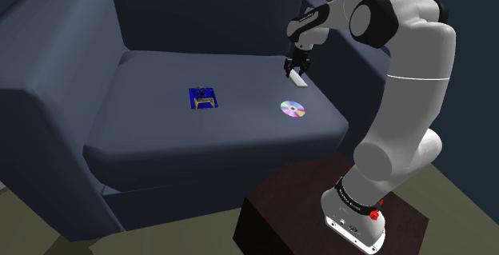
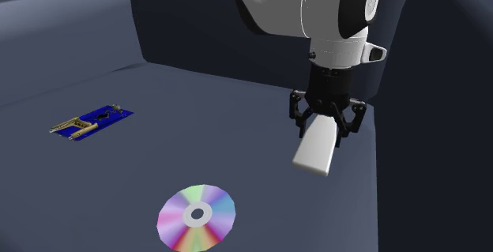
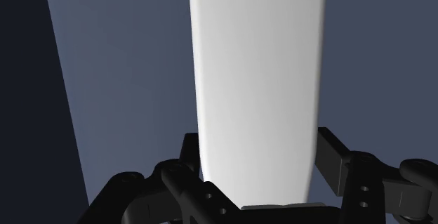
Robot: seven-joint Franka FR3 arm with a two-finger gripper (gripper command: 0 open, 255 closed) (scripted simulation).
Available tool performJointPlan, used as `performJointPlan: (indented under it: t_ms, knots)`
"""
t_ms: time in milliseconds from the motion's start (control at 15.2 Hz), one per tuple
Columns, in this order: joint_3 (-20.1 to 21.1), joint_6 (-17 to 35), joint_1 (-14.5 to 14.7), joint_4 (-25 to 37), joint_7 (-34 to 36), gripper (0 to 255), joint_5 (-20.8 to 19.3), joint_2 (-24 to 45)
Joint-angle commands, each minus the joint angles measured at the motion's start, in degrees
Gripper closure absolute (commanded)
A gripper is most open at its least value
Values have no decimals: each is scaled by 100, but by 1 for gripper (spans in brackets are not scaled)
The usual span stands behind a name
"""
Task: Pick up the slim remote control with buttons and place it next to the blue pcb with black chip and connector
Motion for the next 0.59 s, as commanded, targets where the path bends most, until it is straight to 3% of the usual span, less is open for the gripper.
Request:
performJointPlan:
  t_ms: [0, 528]
  knots:
    - [0, 0, 0, 0, 0, 255, 0, 0]
    - [-24, -249, 15, 110, 30, 255, -51, -145]
